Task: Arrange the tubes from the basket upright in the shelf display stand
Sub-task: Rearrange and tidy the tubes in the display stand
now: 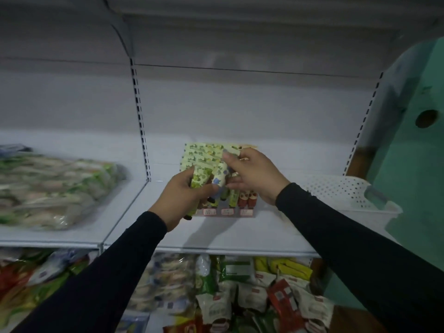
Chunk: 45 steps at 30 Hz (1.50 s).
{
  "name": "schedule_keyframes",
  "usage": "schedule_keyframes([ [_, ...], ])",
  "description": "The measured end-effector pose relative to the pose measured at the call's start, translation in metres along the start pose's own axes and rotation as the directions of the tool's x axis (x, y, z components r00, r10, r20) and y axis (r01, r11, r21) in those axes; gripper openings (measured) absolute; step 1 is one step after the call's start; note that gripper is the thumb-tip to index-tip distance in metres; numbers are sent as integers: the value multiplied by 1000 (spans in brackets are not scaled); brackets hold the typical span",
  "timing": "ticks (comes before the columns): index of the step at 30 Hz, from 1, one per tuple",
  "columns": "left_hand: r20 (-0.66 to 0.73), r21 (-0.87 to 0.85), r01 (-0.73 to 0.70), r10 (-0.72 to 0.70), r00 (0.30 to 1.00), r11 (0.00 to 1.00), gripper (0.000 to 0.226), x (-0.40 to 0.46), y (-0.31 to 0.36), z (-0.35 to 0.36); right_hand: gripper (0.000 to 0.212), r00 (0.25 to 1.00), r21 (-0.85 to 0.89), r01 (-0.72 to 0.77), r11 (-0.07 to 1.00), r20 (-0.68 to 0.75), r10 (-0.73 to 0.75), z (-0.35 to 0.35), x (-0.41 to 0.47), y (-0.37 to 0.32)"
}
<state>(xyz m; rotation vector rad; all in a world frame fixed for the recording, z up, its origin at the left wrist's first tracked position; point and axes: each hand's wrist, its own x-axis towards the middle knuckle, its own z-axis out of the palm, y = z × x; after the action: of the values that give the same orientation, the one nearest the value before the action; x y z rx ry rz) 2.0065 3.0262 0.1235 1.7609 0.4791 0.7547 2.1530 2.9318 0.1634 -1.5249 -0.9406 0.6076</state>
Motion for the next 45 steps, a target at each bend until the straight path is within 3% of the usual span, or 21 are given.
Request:
schedule_keyframes([
  [6,105,-52,81,-75,992,995,9,2,-20,-13,11,999,-29,37,999,39,-36,-5,3,6],
  [12,130,-61,136,-127,983,989,10,3,-29,-21,3,996,-22,87,996,14,-87,-2,7,13],
  [19,-91,-62,234,-239,967,970,10,7,-54,-56,5,967,-195,213,957,-94,-235,6,15,25],
  [23,-167,23,256,-248,954,966,11,8,-74,-68,3,958,-257,237,937,-101,-270,16,18,32],
  [32,-181,137,255,-229,956,957,15,18,-84,-67,12,933,-431,279,858,-89,-348,35,26,36],
  [40,-203,265,140,-86,975,954,14,33,-65,-68,18,900,-532,303,790,-112,-421,46,37,37],
  [45,-273,173,121,-70,959,978,35,53,-51,-60,20,886,-600,284,748,-134,-444,57,41,38],
])
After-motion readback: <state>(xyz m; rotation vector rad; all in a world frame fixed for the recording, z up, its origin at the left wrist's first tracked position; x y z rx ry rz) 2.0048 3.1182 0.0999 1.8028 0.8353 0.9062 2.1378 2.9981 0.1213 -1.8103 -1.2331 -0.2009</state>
